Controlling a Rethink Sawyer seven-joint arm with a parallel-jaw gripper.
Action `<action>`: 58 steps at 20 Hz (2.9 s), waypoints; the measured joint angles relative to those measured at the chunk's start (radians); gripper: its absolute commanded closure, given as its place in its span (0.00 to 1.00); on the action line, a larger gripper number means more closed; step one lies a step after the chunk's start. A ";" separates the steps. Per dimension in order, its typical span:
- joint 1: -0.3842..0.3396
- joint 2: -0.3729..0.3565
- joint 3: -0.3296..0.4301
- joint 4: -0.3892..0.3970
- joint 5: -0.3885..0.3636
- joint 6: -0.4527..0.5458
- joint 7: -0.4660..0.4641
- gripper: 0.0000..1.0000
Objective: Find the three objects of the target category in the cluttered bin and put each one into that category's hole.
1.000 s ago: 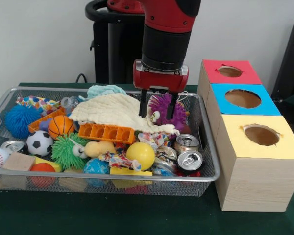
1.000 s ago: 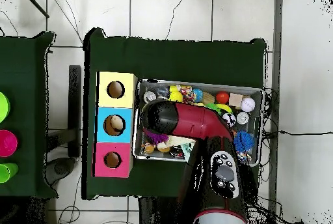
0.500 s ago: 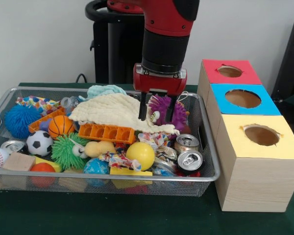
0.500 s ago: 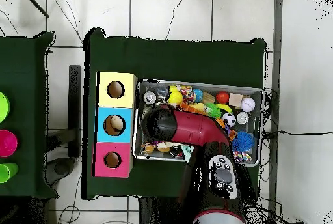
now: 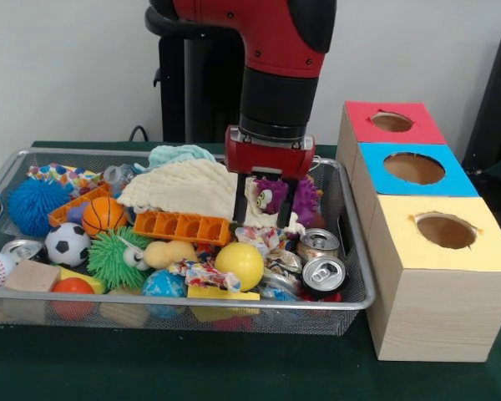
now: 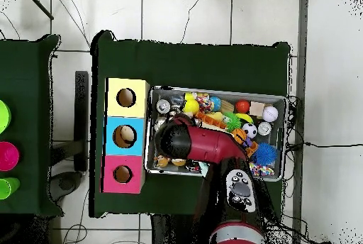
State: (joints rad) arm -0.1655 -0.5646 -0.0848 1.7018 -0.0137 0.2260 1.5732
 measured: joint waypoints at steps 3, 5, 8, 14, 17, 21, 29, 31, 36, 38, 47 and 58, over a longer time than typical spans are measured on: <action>-0.005 0.021 0.000 0.015 0.000 -0.038 0.000 0.00; -0.007 0.031 0.000 0.019 0.000 -0.050 0.000 0.00; -0.012 0.049 0.000 0.029 0.000 -0.060 0.000 0.00; -0.018 0.072 0.000 0.041 0.001 -0.060 0.000 0.00; -0.021 0.079 0.000 0.041 0.001 -0.060 0.000 0.00; -0.024 0.081 0.000 0.041 0.001 -0.060 0.000 0.00; -0.044 0.070 0.024 0.052 0.001 -0.102 0.001 0.00; -0.049 0.059 0.033 0.064 0.002 -0.124 0.001 0.00; -0.055 0.004 0.053 0.111 0.013 -0.171 0.003 0.00; -0.056 -0.008 0.058 0.121 0.016 -0.179 0.003 0.00; -0.054 -0.028 0.067 0.137 0.024 -0.192 0.004 0.00; -0.030 -0.029 0.068 0.137 0.056 -0.209 0.004 0.00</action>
State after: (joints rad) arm -0.1958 -0.5939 -0.0173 1.8388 0.0424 0.0166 1.5771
